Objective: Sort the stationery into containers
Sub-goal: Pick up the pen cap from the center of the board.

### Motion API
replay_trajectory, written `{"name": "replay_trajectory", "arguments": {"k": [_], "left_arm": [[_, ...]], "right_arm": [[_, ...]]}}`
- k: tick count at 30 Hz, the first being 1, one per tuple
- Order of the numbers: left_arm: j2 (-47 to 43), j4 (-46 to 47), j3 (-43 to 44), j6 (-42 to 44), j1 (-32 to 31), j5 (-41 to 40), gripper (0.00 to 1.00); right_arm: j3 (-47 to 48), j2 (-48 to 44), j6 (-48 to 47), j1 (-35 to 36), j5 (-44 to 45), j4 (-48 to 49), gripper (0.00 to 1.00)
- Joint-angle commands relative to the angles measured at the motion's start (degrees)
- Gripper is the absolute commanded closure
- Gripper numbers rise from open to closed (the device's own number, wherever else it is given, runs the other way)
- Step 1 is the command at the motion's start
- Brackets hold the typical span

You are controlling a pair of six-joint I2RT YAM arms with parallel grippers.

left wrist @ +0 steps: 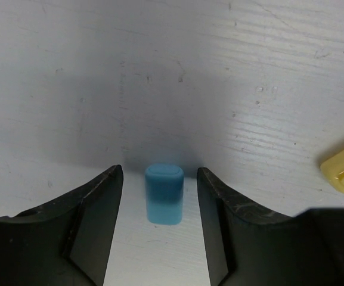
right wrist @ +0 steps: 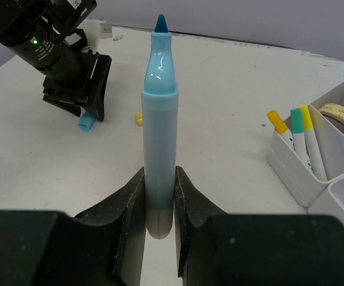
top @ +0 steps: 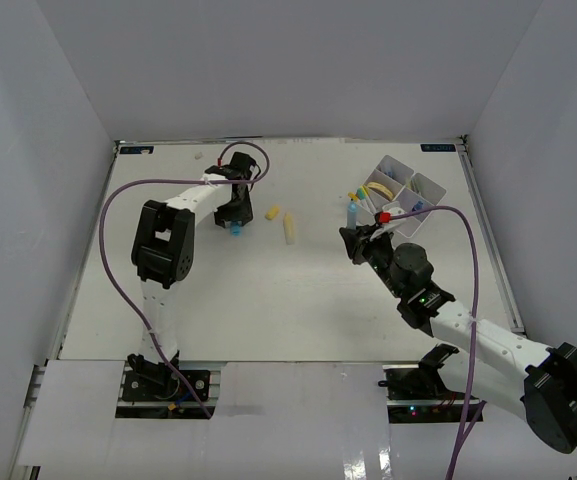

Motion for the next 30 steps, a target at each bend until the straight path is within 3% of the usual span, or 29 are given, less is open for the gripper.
{"name": "replay_trajectory", "arguments": {"k": [1,6,14,21,30], "left_arm": [[0.05,0.80,1.55,0.50,0.27,1.67,0.38],[0.05,1.68,0.68,0.59,0.36,2.46,0.47],[-4.42,4.40,-3.98,0.68,0.36,5.45,0.75],[-16.37,12.29,-9.86,2.17,0.36,9.57,0.80],[-42.55,34.51,-27.77,3.58,0.27,16.70,0.82]], "right_arm": [[0.00,-0.64,-0.82,-0.27,-1.26,3.29,0.92],[0.18,-0.56,-0.47,-0.27,-2.32,3.03,0.92],[2.72,-2.31,-2.58,-0.27,-9.78,-0.57,0.92],[8.43,-0.12,-0.83,1.13,-23.66,-6.81,0.92],[17.39,8.31,3.83,8.69,-25.88,-10.95,0.92]]}}
